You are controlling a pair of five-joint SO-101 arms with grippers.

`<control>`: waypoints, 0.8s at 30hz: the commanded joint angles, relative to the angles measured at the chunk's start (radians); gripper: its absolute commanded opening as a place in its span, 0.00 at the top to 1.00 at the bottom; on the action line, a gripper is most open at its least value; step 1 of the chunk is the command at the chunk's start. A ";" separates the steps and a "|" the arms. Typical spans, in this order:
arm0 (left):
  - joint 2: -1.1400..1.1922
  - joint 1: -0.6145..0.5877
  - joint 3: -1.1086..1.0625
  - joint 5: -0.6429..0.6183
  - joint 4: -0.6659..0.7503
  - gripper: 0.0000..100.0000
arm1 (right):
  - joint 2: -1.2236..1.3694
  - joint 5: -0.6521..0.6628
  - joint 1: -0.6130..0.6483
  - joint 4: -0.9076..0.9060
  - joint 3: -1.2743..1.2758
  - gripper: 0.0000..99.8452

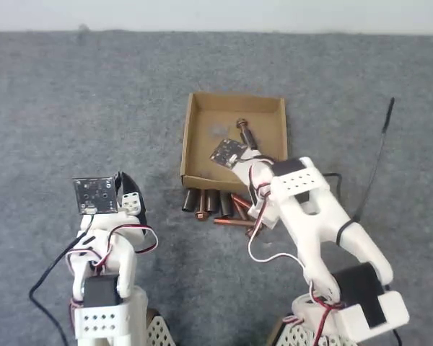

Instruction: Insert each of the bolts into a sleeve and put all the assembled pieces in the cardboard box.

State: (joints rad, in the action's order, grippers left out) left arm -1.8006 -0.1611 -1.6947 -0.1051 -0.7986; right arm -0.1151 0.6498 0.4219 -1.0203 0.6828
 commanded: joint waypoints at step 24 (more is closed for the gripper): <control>-0.005 -0.002 0.008 0.003 0.002 0.99 | 0.148 0.098 -0.061 0.099 -0.057 0.99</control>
State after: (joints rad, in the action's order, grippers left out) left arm -1.8006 -0.1611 -1.6947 -0.1051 -0.7986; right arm 0.0445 0.7465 0.3775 -0.8869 0.6229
